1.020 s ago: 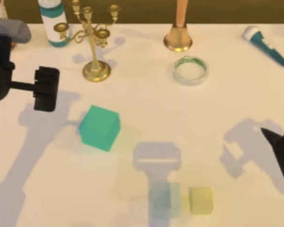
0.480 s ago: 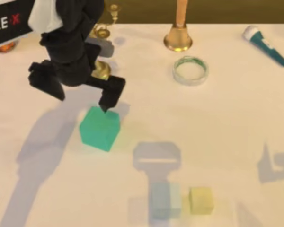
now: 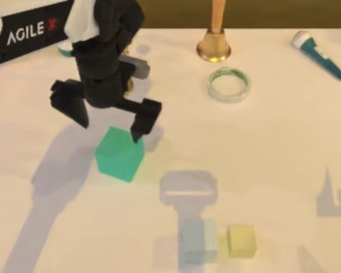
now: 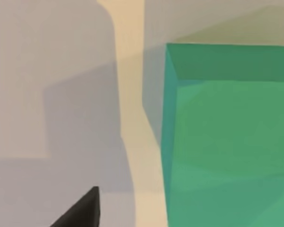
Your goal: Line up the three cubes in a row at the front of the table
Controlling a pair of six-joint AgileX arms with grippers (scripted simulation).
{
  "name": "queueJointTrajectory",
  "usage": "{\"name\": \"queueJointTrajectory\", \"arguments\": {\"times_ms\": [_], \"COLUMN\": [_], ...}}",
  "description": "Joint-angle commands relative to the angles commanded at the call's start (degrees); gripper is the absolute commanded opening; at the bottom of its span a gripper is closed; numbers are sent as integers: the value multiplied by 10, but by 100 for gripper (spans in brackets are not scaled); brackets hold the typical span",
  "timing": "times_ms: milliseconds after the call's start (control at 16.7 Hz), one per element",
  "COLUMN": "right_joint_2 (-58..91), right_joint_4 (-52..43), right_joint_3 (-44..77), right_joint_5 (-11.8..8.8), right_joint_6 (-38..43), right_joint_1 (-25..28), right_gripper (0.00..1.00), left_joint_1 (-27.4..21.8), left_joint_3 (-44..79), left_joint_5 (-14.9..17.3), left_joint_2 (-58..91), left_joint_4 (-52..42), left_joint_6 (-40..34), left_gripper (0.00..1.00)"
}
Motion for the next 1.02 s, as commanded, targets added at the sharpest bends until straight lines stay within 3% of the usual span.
{"name": "queueJointTrajectory", "arguments": {"times_ms": [240,600,900,1020], "right_joint_2": [0,0,0,0], "right_joint_4": [0,0,0,0], "right_joint_3": [0,0,0,0], "right_joint_5": [0,0,0,0], "right_joint_6": [0,0,0,0], "right_joint_1": [0,0,0,0], "right_gripper": [100,100,100,100], "left_joint_1": [2,1,1,1], "left_joint_3": [-18,-96,-105,-105], "left_joint_5": [0,1,1,1], "left_joint_2": [8,59,67,67], "left_joint_4": [24,159,172,172], "left_joint_6": [2,2,2,2], "left_gripper": [100,100,100,85]}}
